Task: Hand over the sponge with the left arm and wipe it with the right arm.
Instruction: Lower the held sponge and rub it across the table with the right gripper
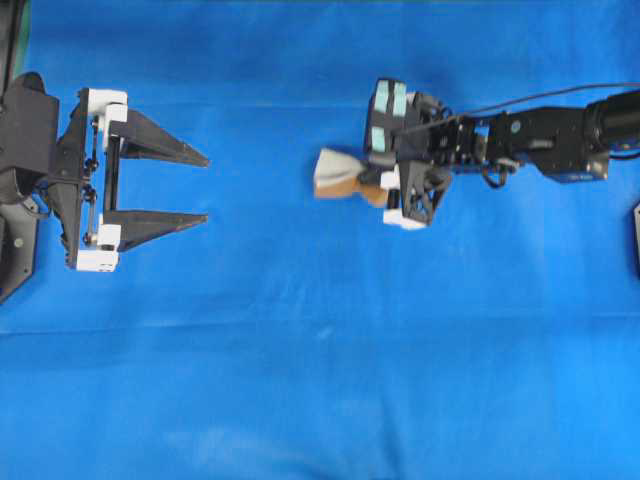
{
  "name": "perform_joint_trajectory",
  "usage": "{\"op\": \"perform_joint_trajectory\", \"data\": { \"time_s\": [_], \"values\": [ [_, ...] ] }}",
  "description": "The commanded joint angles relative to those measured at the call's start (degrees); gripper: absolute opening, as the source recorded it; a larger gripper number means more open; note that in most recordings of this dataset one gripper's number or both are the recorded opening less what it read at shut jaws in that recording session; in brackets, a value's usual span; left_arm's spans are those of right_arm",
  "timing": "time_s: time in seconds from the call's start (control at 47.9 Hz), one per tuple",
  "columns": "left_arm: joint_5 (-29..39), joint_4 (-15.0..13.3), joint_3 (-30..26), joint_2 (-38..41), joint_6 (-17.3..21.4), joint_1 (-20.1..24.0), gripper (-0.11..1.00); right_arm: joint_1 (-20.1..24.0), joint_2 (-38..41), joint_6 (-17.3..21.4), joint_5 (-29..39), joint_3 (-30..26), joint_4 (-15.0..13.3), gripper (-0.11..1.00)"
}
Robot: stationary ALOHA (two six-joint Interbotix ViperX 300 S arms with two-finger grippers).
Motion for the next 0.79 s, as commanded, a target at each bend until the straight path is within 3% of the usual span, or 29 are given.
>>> {"op": "perform_joint_trajectory", "data": {
  "time_s": [0.0,0.23,0.376,0.647,0.772],
  "values": [
    [-0.4,0.0,-0.4,-0.1,0.2,-0.2,0.68,-4.1,-1.1,-0.4,0.2,-0.9,-1.5,0.17],
    [-0.4,0.0,-0.4,-0.1,0.3,-0.2,0.68,-5.6,-1.1,-0.4,-0.1,-1.1,-2.0,0.17],
    [-0.4,0.1,-0.4,-0.1,0.3,-0.2,0.68,-3.5,-1.1,0.9,0.2,-0.8,-1.4,0.17],
    [-0.4,0.0,-0.4,0.0,0.4,-0.1,0.68,11.3,-1.1,3.3,1.4,0.0,2.8,0.17],
    [-0.5,0.0,-0.4,-0.1,0.4,-0.2,0.68,17.3,-1.1,5.6,2.9,-0.8,3.2,0.17]
  ]
}}
